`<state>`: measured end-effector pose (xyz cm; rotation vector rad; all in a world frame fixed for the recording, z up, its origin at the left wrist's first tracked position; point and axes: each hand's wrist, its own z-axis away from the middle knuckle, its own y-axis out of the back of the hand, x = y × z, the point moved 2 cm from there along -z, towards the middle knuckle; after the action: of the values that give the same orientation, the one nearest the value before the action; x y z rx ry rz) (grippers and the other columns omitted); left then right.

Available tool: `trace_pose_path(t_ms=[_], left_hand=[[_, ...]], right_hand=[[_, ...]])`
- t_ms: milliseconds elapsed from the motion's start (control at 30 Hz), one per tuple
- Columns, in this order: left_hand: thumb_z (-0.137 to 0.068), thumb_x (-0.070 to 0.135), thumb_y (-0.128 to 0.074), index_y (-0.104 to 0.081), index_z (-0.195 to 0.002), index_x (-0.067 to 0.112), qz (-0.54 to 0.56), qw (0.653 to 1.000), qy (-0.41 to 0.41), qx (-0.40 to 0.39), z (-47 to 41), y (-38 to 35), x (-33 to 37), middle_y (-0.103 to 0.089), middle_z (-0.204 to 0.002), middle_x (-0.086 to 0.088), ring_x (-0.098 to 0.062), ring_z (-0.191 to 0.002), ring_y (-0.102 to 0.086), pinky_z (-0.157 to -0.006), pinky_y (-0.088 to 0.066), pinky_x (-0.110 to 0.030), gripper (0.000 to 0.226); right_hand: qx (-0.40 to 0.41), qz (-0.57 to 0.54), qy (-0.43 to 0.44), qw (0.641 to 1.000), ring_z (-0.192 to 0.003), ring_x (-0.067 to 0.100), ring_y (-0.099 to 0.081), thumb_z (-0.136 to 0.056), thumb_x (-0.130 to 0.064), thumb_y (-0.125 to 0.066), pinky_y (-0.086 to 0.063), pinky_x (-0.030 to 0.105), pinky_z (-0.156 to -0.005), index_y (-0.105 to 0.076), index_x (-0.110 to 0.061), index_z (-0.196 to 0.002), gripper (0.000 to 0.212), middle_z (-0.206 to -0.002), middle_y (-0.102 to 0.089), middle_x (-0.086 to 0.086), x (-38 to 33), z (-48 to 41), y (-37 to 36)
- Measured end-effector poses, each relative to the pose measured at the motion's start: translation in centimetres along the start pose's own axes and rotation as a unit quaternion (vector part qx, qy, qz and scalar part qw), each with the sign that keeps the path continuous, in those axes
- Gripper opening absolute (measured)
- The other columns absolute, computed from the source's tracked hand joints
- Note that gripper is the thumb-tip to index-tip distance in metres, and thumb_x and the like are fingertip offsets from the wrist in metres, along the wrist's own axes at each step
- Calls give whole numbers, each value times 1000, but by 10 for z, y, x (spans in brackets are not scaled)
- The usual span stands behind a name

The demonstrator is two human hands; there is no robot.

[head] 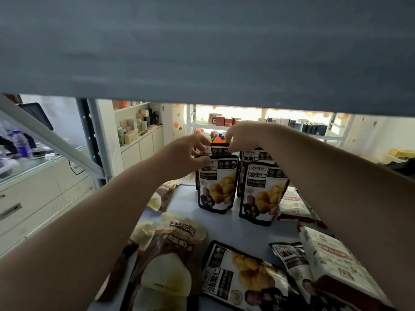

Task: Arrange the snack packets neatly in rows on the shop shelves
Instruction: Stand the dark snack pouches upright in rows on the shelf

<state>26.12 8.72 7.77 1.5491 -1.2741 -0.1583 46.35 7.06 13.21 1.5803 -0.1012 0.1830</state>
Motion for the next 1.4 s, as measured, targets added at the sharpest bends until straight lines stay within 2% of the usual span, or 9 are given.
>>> trace_pose_path(t_ms=[133,333,467,567,633,700,867,1167,1400], left_hand=[[-88,35,-68,-48,-128,28,28,998,47,31,34,21,-20,-55,-106,18,1,-93,-58,-65,-47,-12,45],[-88,36,-67,-53,-123,31,-52,996,64,-19,101,22,-27,-57,-103,19,-2,-96,-59,-71,-45,-14,38],[-86,42,-63,-52,-123,39,-147,986,66,-33,159,17,-26,-49,-108,24,-2,-98,-51,-78,-40,-22,38],[-92,43,-55,-53,-114,38,-158,984,83,-25,195,11,-26,-49,-107,18,-6,-95,-50,-76,-37,-26,23],[-95,40,-49,-54,-110,31,-167,981,94,-30,212,3,-26,-57,-107,7,-15,-95,-56,-74,-39,-29,18],[-97,39,-47,-53,-115,26,-179,978,99,-38,222,-3,-27,-58,-115,2,-20,-103,-56,-84,-43,-33,23],[-97,40,-43,-47,-134,27,-186,979,64,-61,231,-8,-24,-51,-132,3,-18,-120,-47,-103,-40,-37,39],[-95,47,-42,-46,-137,29,-209,973,51,-79,232,-7,-29,-45,-140,3,-19,-131,-38,-109,-32,-38,47],[-90,60,-37,-45,-135,32,-201,977,42,-65,238,-12,-36,-40,-143,10,-15,-135,-30,-115,-24,-37,54]], right_hand=[[56,-13,-12,998,-120,23,-52,-93,-28,-57,-42,33,-90,-54,-22,-136,44,-138,-53,5,-11,15,6],[263,-95,104,955,-106,18,-57,-92,-31,-55,-48,36,-92,-63,-24,-115,26,-119,-60,2,-76,74,23],[148,-71,181,970,-112,13,-54,-89,-57,-47,-45,32,-88,-61,-35,-124,43,-121,-60,-7,-145,130,-15],[-24,-79,174,981,-135,16,-34,-76,-84,-44,-37,37,-98,-28,-46,-147,82,-155,-31,-6,-179,166,-60],[-83,-68,164,981,-145,21,-19,-77,-81,-51,-30,45,-109,-8,-52,-149,89,-163,-2,-10,-191,177,-83],[-82,-75,159,981,-147,24,-17,-87,-66,-54,-29,46,-113,-8,-53,-150,79,-164,4,-8,-196,181,-92],[30,-152,177,972,-139,12,-35,-97,-25,-49,-31,29,-112,-43,-43,-143,50,-156,-33,-9,-199,189,-89],[49,-139,87,985,-127,11,-40,-72,-79,-51,-38,28,-96,-39,-44,-139,77,-141,-40,-13,-207,182,-97],[142,-101,97,980,-121,14,-53,-86,-39,-41,-48,31,-92,-52,-33,-138,54,-137,-55,-9,-215,187,-92]])
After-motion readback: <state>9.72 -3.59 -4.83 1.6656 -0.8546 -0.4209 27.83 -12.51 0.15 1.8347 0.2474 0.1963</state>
